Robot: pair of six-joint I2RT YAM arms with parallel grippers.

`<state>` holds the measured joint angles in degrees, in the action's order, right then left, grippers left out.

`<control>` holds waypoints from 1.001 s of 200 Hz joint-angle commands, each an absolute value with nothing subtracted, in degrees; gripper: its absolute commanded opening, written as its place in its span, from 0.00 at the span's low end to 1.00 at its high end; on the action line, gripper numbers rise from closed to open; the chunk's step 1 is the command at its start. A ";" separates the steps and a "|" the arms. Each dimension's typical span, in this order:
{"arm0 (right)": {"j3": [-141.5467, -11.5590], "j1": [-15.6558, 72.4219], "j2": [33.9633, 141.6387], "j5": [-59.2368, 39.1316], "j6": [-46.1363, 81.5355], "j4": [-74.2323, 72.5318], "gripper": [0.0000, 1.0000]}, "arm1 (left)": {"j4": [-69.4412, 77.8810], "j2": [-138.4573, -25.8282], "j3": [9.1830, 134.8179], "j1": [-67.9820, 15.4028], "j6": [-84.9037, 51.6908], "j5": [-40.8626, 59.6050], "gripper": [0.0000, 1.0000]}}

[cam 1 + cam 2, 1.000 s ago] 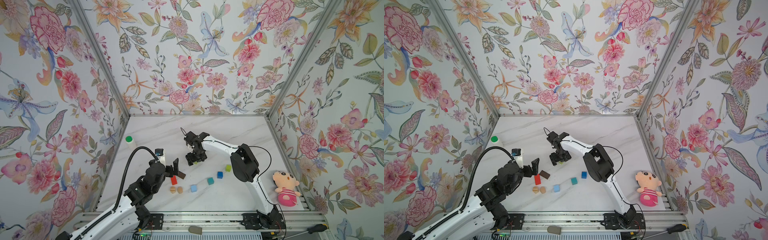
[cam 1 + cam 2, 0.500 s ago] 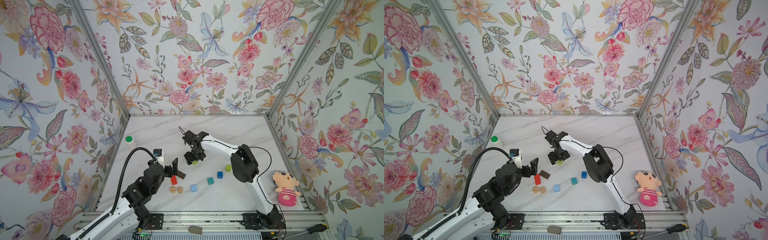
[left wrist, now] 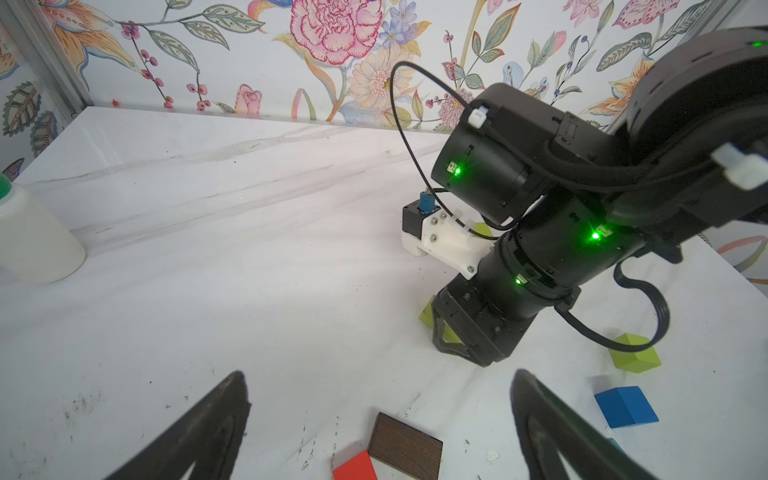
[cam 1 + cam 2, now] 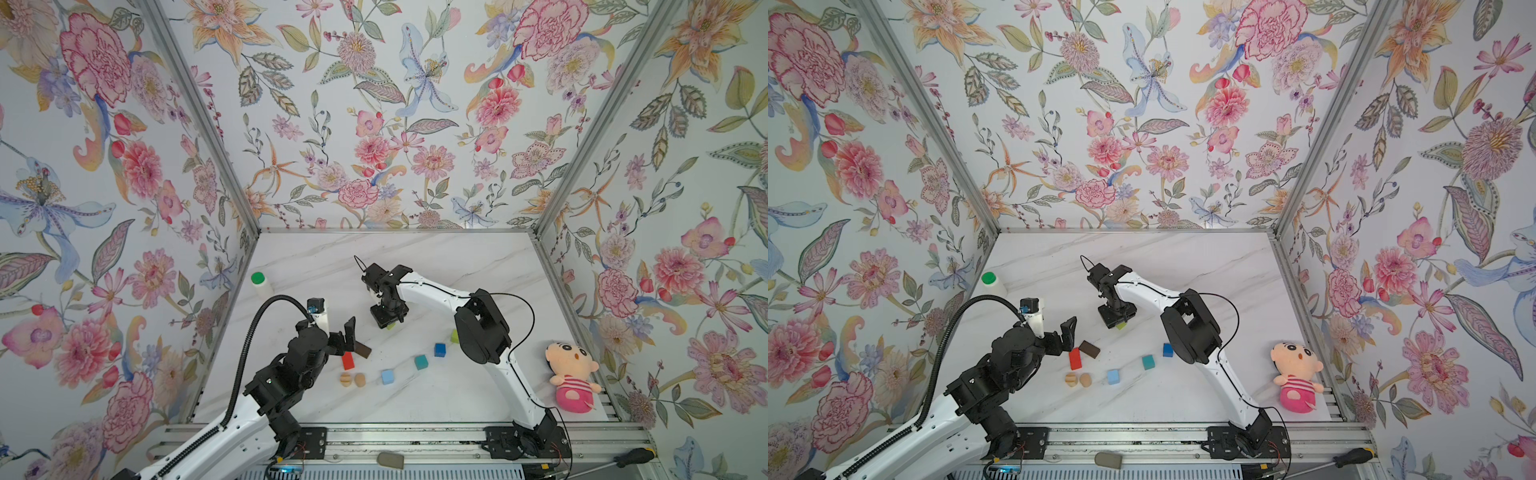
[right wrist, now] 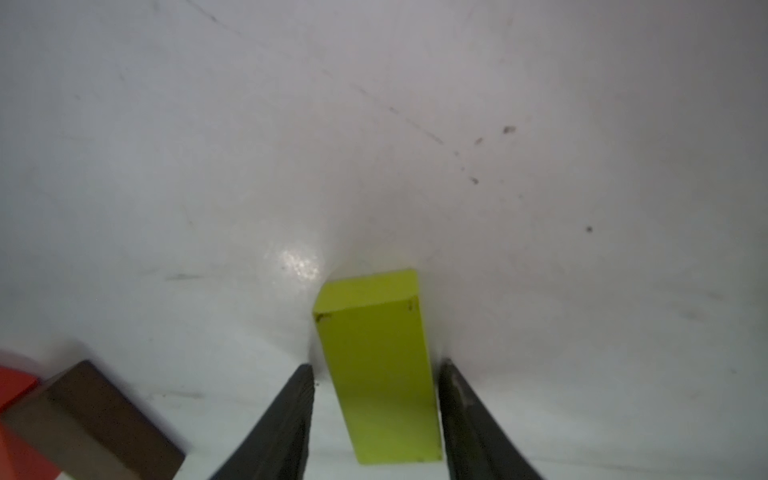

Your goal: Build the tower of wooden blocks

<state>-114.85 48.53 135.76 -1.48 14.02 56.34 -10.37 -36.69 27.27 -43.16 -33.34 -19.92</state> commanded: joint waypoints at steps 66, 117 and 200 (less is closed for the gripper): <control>-115.05 47.41 134.18 3.06 17.10 58.65 0.22 | -7.07 -40.94 29.35 -43.77 -27.97 -19.39 0.99; -115.87 44.33 131.18 -0.08 20.05 58.62 0.20 | -5.21 -47.77 34.69 -43.77 -21.47 -17.51 0.99; -115.78 40.27 127.73 0.51 21.93 58.63 0.20 | -1.50 -53.39 39.47 -43.74 -14.68 -13.88 0.99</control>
